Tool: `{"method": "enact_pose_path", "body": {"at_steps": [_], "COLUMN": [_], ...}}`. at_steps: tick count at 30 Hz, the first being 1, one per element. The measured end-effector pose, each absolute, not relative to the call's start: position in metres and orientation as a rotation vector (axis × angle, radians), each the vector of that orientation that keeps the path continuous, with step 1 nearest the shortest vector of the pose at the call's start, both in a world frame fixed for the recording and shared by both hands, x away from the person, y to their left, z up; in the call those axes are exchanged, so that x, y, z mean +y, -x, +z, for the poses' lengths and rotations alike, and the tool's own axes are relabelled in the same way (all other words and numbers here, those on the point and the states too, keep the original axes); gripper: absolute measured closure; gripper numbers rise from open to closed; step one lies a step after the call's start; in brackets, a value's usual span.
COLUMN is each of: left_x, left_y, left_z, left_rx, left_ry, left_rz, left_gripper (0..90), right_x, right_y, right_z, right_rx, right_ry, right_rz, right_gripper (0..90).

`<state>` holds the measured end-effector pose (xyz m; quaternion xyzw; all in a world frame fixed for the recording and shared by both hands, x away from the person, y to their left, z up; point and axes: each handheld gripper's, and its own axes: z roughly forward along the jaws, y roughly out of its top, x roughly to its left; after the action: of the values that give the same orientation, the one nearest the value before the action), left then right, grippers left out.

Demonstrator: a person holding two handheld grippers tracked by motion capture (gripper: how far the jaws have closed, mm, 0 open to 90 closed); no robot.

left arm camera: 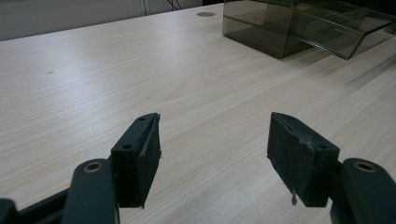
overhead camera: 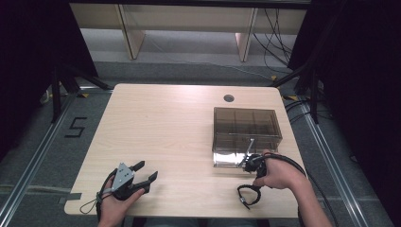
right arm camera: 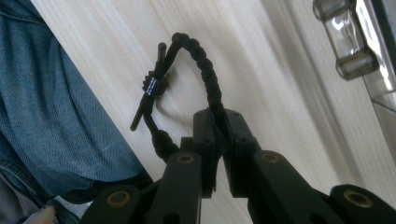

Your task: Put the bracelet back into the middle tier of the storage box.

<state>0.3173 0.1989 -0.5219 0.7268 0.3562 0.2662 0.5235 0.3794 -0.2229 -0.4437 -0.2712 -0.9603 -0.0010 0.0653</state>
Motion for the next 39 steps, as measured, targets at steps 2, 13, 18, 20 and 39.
{"method": "enact_pose_path", "body": {"at_steps": [2,13,18,20,39], "left_x": [0.199,0.199,0.199,0.199,0.199], "left_y": [-0.317,-0.317,-0.317,-0.317,-0.317], "left_z": [-0.522,-0.522,-0.522,-0.522,-0.522], "left_rx": [0.852,0.854,0.853,0.854,0.854], "left_ry": [-1.741,-1.74,-1.742,-1.74,-1.74], "left_rz": [0.638,0.636,0.638,0.636,0.637], "left_gripper": [34.3,34.3,34.3,34.3,34.2], "right_x": [-0.224,-0.236,-0.241,-0.243,-0.259], "right_y": [-0.378,-0.378,-0.377,-0.377,-0.379], "right_z": [-0.443,-0.441,-0.439,-0.439,-0.436], "right_rx": [-2.895,-2.891,-2.881,-2.883,-2.878], "right_ry": [0.841,0.86,0.897,0.893,0.891], "right_rz": [0.004,-0.004,0.0,0.003,0.006], "right_gripper": [85.3,85.3,85.3,85.3,85.3]}}
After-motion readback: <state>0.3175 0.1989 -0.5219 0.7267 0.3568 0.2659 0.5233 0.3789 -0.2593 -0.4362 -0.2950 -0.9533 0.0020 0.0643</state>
